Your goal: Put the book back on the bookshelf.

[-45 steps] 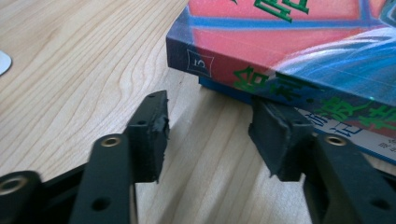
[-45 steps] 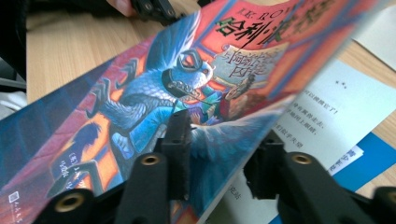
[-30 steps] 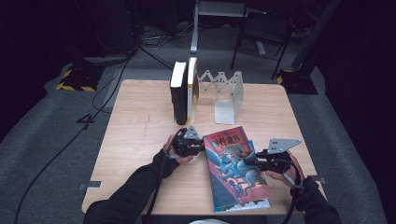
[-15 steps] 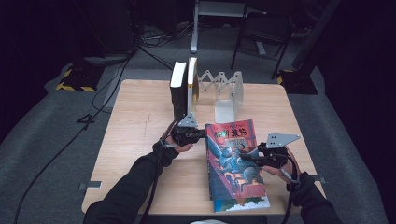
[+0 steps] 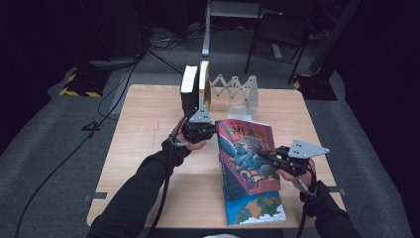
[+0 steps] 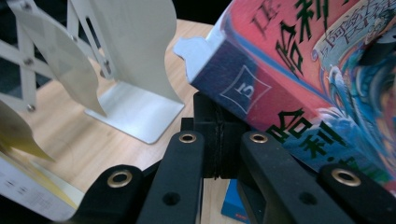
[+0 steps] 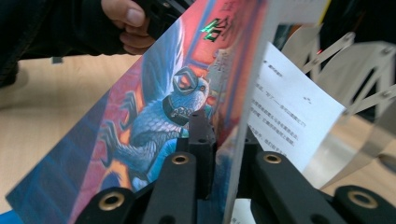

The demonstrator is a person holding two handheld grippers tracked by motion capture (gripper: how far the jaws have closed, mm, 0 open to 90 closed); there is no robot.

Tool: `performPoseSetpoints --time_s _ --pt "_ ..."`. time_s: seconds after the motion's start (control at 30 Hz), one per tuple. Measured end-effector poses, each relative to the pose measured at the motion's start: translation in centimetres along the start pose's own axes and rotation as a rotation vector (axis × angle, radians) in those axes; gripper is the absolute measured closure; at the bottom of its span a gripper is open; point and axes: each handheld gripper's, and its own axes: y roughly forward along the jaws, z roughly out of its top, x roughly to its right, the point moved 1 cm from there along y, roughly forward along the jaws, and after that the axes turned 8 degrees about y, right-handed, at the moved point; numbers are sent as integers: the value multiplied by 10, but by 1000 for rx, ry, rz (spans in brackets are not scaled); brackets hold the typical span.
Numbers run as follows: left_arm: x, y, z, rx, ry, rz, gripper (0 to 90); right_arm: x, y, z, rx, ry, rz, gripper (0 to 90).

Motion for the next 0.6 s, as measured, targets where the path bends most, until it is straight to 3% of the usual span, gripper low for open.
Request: performPoseSetpoints --time_s 0.17,0.3,0.43,0.47,0.57,0.6 --pt "8 -5 6 11 16 9 890 -11 -11 -4 48 -41 -49 841" --pt "14 -7 4 -9 19 50 803 -21 -21 -9 56 -67 -73 844" --pt "20 -5 -12 -53 -12 45 673 -22 -22 -12 38 -51 -64 846" --pt "24 -4 -26 -78 -29 18 648 -21 -21 -12 33 -54 -63 846" --pt "34 -2 -42 -126 -16 20 603 -22 -18 -13 15 -50 -63 846" --pt "39 -1 -48 -139 -15 -5 582 -22 -16 -14 7 -50 -66 847"
